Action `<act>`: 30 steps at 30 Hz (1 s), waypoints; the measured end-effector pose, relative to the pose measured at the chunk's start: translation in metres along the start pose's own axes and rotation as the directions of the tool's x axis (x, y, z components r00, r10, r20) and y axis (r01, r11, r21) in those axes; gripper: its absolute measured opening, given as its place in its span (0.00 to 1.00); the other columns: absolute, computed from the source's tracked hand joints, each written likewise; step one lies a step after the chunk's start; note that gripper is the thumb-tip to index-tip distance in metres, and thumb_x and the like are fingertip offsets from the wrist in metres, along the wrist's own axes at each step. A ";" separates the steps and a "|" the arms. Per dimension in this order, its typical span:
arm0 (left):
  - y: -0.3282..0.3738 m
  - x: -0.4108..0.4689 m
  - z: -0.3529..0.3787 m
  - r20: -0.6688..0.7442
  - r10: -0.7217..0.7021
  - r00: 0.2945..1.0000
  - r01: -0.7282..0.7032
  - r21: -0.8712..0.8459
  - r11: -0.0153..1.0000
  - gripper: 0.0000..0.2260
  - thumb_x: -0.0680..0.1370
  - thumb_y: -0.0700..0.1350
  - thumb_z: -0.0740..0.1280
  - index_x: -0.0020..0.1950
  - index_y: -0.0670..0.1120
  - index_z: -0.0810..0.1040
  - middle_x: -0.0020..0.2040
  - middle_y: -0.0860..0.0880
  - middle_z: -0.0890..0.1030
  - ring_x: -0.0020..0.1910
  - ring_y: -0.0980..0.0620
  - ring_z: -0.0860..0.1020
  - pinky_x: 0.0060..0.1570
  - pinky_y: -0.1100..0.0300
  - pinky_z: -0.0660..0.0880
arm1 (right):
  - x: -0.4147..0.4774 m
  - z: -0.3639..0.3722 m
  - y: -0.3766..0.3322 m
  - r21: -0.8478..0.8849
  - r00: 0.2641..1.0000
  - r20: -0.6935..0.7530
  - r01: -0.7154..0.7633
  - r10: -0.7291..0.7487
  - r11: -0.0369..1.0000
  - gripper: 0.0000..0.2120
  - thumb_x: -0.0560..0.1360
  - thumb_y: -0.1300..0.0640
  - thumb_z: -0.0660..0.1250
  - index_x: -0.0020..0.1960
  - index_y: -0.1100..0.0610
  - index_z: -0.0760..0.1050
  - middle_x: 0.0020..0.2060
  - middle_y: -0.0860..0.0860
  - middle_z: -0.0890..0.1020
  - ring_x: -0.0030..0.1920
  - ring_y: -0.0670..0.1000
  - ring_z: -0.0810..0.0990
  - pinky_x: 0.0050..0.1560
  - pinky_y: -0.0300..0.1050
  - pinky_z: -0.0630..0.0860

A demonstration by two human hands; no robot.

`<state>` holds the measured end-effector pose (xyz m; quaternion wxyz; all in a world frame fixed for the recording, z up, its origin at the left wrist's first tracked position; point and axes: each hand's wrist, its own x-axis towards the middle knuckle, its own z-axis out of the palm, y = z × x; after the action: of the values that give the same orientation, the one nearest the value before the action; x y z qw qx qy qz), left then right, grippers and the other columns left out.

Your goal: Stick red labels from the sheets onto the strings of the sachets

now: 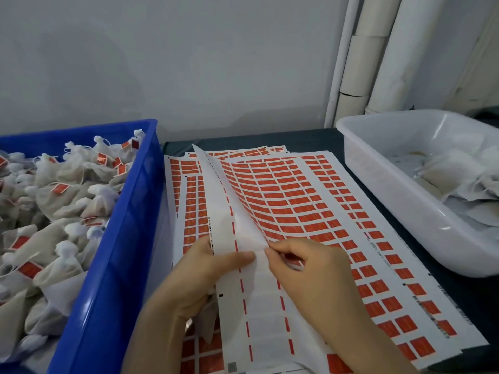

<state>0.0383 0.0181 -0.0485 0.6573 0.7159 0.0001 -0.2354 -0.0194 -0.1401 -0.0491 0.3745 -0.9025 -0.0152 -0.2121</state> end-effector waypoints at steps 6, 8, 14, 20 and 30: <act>0.001 0.000 0.000 0.001 -0.005 1.000 0.005 0.005 1.000 0.26 0.59 0.48 0.74 0.56 0.53 0.74 0.49 0.47 0.84 0.46 0.44 0.83 0.50 0.41 0.78 | 0.005 -0.001 0.004 0.078 0.999 -0.005 -0.048 0.048 0.996 0.04 0.71 0.50 0.69 0.40 0.49 0.81 0.29 0.29 0.71 0.46 0.30 0.73 0.41 0.15 0.63; 0.002 0.000 0.001 -0.008 -0.011 1.000 0.011 0.004 1.000 0.26 0.60 0.48 0.74 0.56 0.53 0.74 0.50 0.46 0.83 0.46 0.43 0.83 0.51 0.40 0.78 | 0.006 -0.001 0.005 0.091 0.999 -0.007 -0.051 0.052 0.994 0.04 0.70 0.49 0.69 0.37 0.46 0.77 0.26 0.29 0.71 0.47 0.30 0.72 0.41 0.15 0.62; 0.001 -0.001 0.002 -0.019 -0.024 1.000 0.024 -0.023 0.999 0.23 0.65 0.44 0.74 0.57 0.51 0.73 0.52 0.45 0.83 0.48 0.41 0.83 0.51 0.38 0.77 | 0.006 -0.004 0.007 0.113 0.997 0.023 -0.071 0.069 0.991 0.05 0.67 0.41 0.62 0.38 0.41 0.73 0.25 0.28 0.70 0.42 0.26 0.72 0.38 0.15 0.63; 0.003 -0.003 0.004 -0.010 0.007 1.000 -0.006 0.005 1.000 0.22 0.64 0.45 0.73 0.56 0.51 0.74 0.51 0.46 0.83 0.49 0.42 0.82 0.52 0.39 0.77 | 0.003 -0.003 0.009 0.076 1.000 0.012 -0.004 0.004 0.997 0.07 0.68 0.47 0.68 0.44 0.47 0.81 0.29 0.26 0.69 0.43 0.23 0.70 0.40 0.14 0.61; 0.005 -0.005 0.007 0.002 0.004 1.000 -0.004 -0.032 0.999 0.26 0.59 0.46 0.73 0.57 0.50 0.75 0.51 0.45 0.83 0.49 0.41 0.82 0.52 0.36 0.76 | 0.008 -0.012 0.011 0.144 0.992 0.037 -0.126 0.122 0.982 0.04 0.70 0.46 0.65 0.37 0.39 0.72 0.27 0.29 0.73 0.39 0.25 0.72 0.36 0.15 0.63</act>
<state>0.0334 0.0127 -0.0425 0.6690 0.7052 0.0015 -0.2349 -0.0149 -0.1574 -0.0453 0.4518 -0.8747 0.0203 -0.1741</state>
